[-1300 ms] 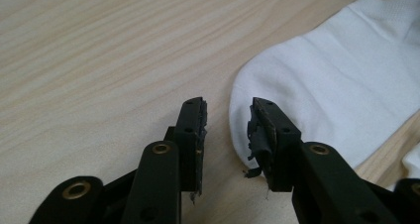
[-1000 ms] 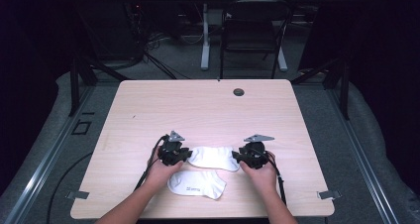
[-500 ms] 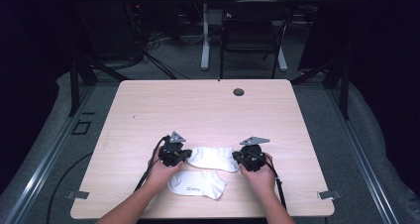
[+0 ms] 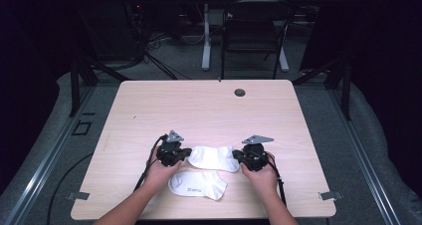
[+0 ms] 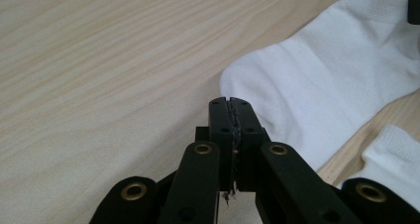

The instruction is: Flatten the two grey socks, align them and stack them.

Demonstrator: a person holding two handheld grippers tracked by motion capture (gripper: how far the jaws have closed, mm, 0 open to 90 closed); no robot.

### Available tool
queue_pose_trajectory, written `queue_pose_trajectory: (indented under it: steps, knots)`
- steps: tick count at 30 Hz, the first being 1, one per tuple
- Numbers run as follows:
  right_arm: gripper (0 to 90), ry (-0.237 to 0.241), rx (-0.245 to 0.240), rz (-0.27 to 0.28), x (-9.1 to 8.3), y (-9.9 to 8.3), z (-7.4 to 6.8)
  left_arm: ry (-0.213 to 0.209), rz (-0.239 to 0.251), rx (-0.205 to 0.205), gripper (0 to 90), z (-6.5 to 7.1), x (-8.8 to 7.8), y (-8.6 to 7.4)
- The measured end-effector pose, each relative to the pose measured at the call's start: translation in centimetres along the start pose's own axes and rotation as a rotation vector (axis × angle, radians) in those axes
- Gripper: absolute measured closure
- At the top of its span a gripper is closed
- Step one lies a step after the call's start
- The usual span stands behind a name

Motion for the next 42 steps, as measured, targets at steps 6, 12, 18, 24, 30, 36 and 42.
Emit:
queue_pose_trajectory:
  steps: [6, 12, 18, 24, 30, 36, 42]
  knots:
    - [86.6, 0.007, -0.025, 0.013, -0.3, 0.7, -0.9, -0.001, 0.011, 0.000, 89.6, -0.2, -0.5, 0.3]
    - [86.6, 0.008, -0.027, 0.030, -0.6, 1.1, -1.1, -0.006, 0.029, 0.007, 89.6, -0.2, -1.4, 0.8]
    - [86.6, 0.014, -0.035, 0.042, -1.2, 1.5, -1.5, -0.015, 0.044, 0.008, 89.6, -0.1, -2.3, 1.0]
    - [86.6, 0.024, -0.060, 0.044, -1.8, 1.7, -2.4, -0.020, 0.058, 0.016, 89.6, 0.1, -3.3, 0.9]
    - [86.6, 0.043, -0.066, 0.051, -2.5, 1.4, -3.3, -0.040, 0.073, 0.008, 89.6, 0.1, -4.7, 0.5]
    - [86.7, 0.065, -0.089, 0.044, -3.1, 0.9, -4.4, -0.049, 0.084, 0.008, 89.6, 0.1, -5.9, -0.5]
    - [86.6, 0.086, -0.099, 0.045, -3.2, 0.2, -5.4, -0.063, 0.086, 0.003, 89.7, 0.3, -7.1, -1.7]
Point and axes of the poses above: each handheld gripper's, and its own axes: x roughly forward along the jaws, y roughly out of its top, z roughly to its right, the point moved 3 cm from there along x, roughly forward along the jaws, and after that the axes turned 10 degrees about y, right-handed, at the moved point
